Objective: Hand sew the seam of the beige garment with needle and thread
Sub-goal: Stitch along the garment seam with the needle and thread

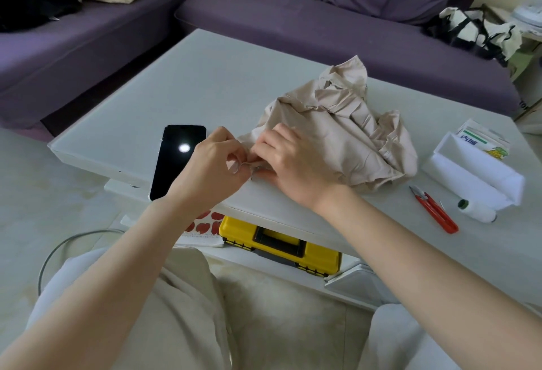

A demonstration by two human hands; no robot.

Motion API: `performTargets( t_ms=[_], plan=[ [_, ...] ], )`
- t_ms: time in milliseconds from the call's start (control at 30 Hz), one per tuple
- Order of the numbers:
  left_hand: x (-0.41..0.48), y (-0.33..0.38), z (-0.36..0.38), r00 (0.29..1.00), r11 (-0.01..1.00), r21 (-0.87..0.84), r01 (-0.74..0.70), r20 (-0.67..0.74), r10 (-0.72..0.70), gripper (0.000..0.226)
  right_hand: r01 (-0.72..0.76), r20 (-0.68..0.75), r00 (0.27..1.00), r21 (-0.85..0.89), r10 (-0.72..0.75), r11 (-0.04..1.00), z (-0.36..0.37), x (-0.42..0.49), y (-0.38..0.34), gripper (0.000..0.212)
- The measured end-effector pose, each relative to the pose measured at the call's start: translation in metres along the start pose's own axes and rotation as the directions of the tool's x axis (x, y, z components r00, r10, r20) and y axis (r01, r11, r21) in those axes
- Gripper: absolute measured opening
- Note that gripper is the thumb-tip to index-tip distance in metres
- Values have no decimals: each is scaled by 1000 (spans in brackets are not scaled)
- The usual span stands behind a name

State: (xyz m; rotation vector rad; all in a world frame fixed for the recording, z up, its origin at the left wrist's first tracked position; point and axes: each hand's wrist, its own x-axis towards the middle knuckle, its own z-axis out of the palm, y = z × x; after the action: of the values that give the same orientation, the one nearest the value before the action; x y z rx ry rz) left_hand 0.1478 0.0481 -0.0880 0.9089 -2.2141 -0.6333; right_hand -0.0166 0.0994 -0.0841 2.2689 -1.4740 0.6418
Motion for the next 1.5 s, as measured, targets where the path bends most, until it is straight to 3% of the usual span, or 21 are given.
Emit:
performTargets(
  t_ms=[133, 300, 433, 533, 633, 833, 967, 1167, 1267, 1500],
  plan=[
    [3, 2, -13, 998, 993, -103, 58, 29, -55, 18, -76, -47, 996, 81, 80, 994, 0, 7, 0, 11],
    [8, -5, -21, 978, 993, -68, 97, -180, -107, 17, 3, -50, 999, 139, 3, 990, -14, 10, -3, 18],
    [7, -3, -21, 969, 996, -47, 74, -234, -83, 19, 50, -28, 999, 192, -45, 980, -17, 14, -7, 14],
    [6, 1, -20, 974, 979, -186, 81, -192, -117, 22, -71, 1, 997, 244, 73, 967, -18, 18, -13, 8],
    [6, 6, -20, 979, 926, -363, 104, -127, -160, 28, -234, 37, 972, 305, 234, 923, -18, 20, -14, 15],
    [5, 8, -21, 984, 863, -492, 115, -65, -168, 26, -383, 22, 917, 323, 398, 865, -14, 21, -14, 25],
    [5, 6, -18, 980, 888, -443, 125, -84, -179, 32, -414, 13, 903, 299, 430, 860, -13, 23, -14, 23],
    [4, 8, -18, 950, 946, -305, 111, -245, -191, 38, -437, 99, 894, 400, 436, 806, -11, 25, -15, 23],
    [3, 10, -17, 970, 963, -258, 75, -206, -130, 41, -440, 160, 896, 455, 415, 774, -12, 24, -16, 18],
    [0, 11, -13, 995, 982, -189, 2, -98, -21, 19, -475, 186, 874, 521, 448, 709, -16, 25, -15, 12]
  ],
)
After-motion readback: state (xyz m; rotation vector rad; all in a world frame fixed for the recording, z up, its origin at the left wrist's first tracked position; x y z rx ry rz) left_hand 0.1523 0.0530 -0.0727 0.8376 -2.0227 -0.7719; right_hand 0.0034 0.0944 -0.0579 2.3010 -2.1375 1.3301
